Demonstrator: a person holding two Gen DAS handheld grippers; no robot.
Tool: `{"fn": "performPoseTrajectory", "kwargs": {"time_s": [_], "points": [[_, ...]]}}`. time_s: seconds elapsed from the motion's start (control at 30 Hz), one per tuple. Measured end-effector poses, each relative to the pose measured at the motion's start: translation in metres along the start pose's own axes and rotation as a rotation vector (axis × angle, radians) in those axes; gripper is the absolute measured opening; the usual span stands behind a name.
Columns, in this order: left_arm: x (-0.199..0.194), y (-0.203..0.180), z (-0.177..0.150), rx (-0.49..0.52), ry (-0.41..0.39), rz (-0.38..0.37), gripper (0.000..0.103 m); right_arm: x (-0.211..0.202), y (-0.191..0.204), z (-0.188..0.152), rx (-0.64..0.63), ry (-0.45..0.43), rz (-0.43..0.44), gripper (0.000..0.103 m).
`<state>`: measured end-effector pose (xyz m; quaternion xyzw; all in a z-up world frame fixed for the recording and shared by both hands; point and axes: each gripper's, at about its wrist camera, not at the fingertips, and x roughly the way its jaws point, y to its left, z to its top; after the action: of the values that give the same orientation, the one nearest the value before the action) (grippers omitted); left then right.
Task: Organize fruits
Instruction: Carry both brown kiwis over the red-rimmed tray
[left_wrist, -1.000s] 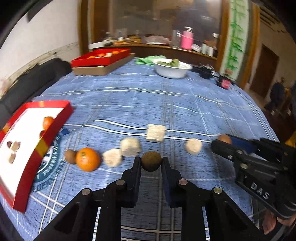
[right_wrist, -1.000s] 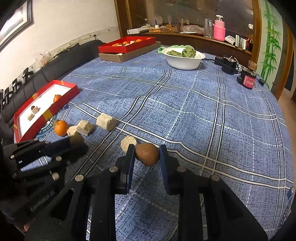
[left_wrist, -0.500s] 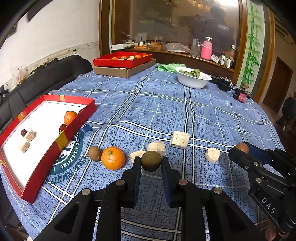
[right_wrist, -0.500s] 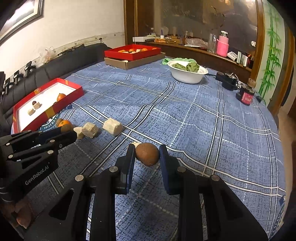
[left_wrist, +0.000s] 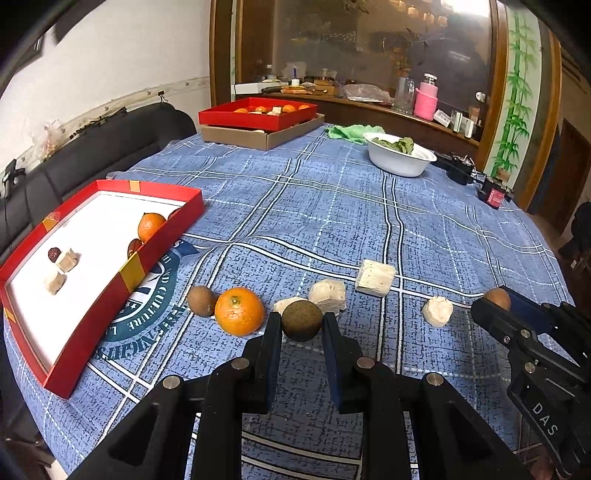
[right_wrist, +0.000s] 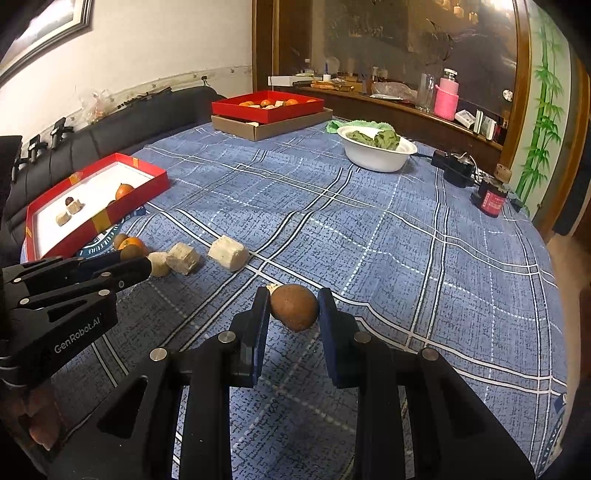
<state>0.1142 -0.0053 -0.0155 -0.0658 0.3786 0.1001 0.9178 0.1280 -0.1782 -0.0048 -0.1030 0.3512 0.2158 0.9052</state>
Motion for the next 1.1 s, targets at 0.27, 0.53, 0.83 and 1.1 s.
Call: {"fn": "performPoseTrajectory", "kwargs": {"time_s": [0.27,0.53,0.83,1.1], "points": [[-0.012,0.011,-0.004,-0.03,-0.045,0.012,0.021,0.0,0.001,-0.001,0.0,-0.003,-0.007,0.025],[-0.048,0.083,0.006,-0.172,-0.136,0.056,0.021,0.002,-0.012,0.002,0.041,-0.02,-0.067,0.025],[-0.056,0.191,0.01,-0.331,-0.146,0.191,0.021,-0.006,0.025,0.017,0.004,-0.009,0.007,0.025],[-0.059,0.212,0.006,-0.351,-0.151,0.197,0.021,0.003,0.114,0.045,-0.131,-0.022,0.163,0.025]]}}
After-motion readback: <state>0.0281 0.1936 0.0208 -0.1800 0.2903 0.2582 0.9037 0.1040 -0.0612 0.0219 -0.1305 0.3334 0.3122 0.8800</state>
